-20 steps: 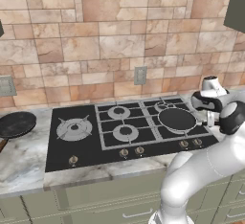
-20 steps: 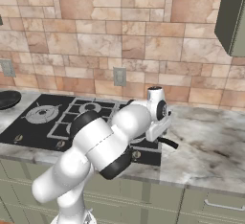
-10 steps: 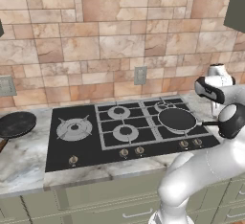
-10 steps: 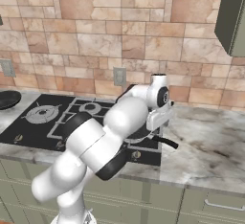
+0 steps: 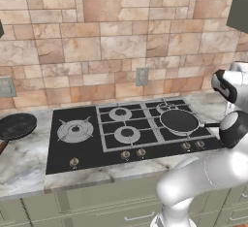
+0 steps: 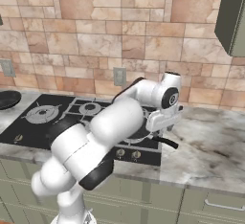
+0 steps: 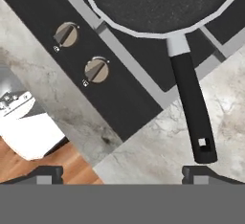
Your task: Place both pans onto different burners. Then place the lemon and the steak on different pans.
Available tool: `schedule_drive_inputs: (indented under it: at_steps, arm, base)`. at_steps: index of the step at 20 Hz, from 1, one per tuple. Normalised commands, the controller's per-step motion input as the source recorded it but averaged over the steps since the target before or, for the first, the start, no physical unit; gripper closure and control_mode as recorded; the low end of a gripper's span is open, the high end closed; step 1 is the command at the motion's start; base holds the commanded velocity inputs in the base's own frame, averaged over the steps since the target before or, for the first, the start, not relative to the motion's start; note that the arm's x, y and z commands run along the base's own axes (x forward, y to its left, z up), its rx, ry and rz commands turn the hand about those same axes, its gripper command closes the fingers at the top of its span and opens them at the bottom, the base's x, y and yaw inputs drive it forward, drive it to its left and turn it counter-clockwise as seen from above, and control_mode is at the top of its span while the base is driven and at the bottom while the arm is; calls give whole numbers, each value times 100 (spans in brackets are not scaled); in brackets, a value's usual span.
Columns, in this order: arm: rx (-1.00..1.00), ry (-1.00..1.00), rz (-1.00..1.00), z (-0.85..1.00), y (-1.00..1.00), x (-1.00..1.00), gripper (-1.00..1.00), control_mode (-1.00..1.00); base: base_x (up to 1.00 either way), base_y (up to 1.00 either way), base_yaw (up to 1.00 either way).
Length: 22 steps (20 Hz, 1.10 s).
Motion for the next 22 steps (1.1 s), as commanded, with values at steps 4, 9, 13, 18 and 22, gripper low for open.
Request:
schedule_drive_inputs:
  at_steps: [4, 9, 13, 18, 22]
  arm:
    - [-3, -15, -15, 6, 1, -24, -100, -100]
    - [-5, -8, -21, 7, 8, -4, -100, -100]
    - [-3, 0, -32, 15, 10, 0, -100, -100]
    - [-2, 0, -32, 20, 12, 0, -100, -100]
    - [0, 0, -30, 17, 4, 0, -100, -100]
  base:
    - [0, 0, 0]
    - [0, 0, 0]
    - [0, 0, 0]
    - [0, 0, 0]
    - [0, 0, 0]
